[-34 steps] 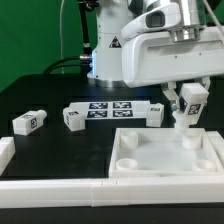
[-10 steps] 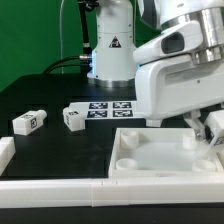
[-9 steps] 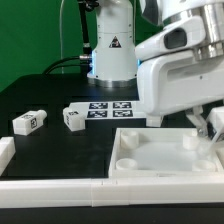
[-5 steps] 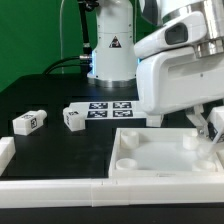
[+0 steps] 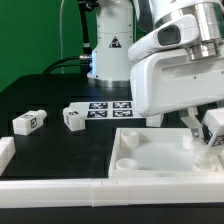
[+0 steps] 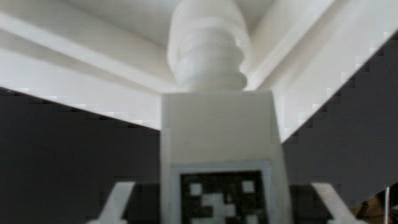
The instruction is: Assemble one leg
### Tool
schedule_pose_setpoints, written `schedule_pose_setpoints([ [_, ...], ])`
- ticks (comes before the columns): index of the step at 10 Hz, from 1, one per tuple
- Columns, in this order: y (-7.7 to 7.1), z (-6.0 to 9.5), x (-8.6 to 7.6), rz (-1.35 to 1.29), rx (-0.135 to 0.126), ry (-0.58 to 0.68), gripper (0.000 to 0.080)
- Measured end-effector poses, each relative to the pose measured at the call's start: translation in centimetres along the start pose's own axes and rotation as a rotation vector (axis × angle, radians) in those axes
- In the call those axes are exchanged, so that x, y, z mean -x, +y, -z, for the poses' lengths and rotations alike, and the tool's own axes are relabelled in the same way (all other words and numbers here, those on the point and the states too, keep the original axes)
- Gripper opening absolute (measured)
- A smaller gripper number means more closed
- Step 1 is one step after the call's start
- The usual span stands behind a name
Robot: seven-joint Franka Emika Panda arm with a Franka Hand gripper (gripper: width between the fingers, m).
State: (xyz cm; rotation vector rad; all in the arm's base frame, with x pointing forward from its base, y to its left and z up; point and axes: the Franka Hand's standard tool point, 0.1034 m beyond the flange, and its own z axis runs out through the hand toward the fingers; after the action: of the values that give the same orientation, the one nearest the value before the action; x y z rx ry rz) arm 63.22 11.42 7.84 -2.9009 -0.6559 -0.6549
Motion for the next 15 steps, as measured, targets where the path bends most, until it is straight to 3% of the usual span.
schedule_pose_setpoints([
  [2,0.4,-0.1,0.0,0.006,0.015,0.028,0.0285],
  [3,0.8,0.0,-0.2,0.01,0.035,0.068,0.0285],
  [7,0.4,-0.1,-0.3,0.011,0.035,0.077,0.0285],
  [11,-0.5,-0.7,0.7,0.018,0.03,0.075,0.0285],
  [15,-0.2,-0.6,1.5,0.01,0.075,0.164,0.0285],
])
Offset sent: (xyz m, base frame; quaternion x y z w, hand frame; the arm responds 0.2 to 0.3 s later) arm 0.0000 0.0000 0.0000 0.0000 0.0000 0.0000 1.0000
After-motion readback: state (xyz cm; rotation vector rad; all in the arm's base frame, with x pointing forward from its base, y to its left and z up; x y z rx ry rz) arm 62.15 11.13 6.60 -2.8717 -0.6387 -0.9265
